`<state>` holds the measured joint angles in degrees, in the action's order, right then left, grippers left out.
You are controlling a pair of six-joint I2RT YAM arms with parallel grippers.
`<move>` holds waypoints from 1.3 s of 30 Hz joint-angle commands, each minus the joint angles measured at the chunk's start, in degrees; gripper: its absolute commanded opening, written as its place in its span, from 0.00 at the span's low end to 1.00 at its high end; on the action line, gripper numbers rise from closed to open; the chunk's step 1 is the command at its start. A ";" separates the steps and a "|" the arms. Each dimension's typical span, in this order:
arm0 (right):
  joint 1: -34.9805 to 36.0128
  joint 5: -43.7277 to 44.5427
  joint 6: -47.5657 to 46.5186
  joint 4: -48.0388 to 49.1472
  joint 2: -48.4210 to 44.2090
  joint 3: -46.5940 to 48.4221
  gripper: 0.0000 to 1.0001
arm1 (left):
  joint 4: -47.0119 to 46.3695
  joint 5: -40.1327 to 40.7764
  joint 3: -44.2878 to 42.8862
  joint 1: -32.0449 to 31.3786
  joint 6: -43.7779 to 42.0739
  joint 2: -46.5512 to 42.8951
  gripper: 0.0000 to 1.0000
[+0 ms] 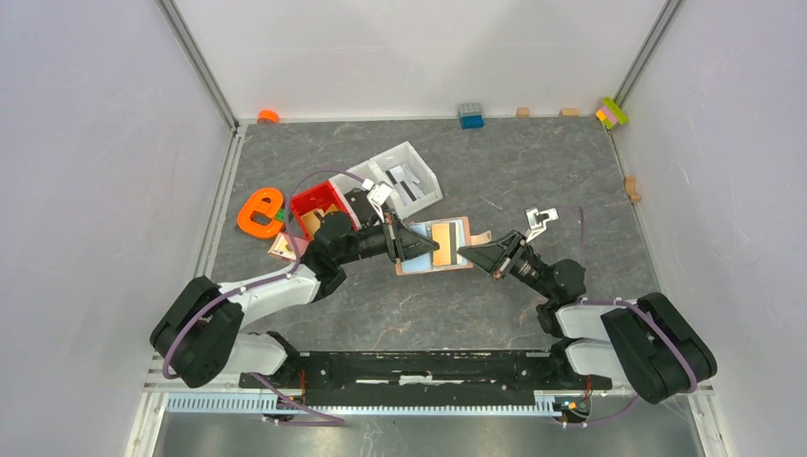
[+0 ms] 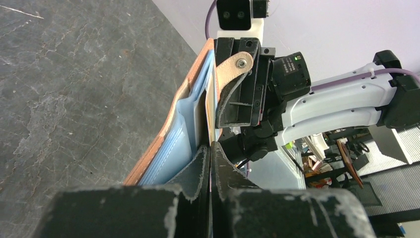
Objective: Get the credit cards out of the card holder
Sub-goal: Remove the credit card from the card holder.
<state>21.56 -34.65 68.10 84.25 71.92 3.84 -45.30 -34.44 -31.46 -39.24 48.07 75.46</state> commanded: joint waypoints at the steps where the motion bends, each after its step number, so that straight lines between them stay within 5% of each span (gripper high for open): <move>1: -0.85 0.90 0.52 22.98 -0.37 -0.59 0.00 | -0.31 1.03 -1.31 -0.22 -2.44 -2.48 0.02; 22: -5.90 5.59 -0.52 16.76 -4.64 -6.11 0.00 | 8.35 10.28 0.80 2.18 -4.86 -8.38 0.02; 30: -6.96 9.70 -8.28 -4.88 -11.93 -5.42 0.00 | 14.18 16.05 1.51 5.22 -4.30 -9.70 0.02; 33: -6.97 12.88 -13.27 -17.91 -16.53 -4.20 0.00 | 19.87 21.54 1.50 6.72 -4.22 -10.71 0.02; 39: -6.98 16.89 -17.26 -27.14 -22.62 -2.36 0.00 | 27.73 33.85 2.02 9.55 -4.36 -13.89 0.02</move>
<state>14.83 -21.74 55.55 64.14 51.99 0.60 -23.51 -11.31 -29.87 -31.00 45.32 64.71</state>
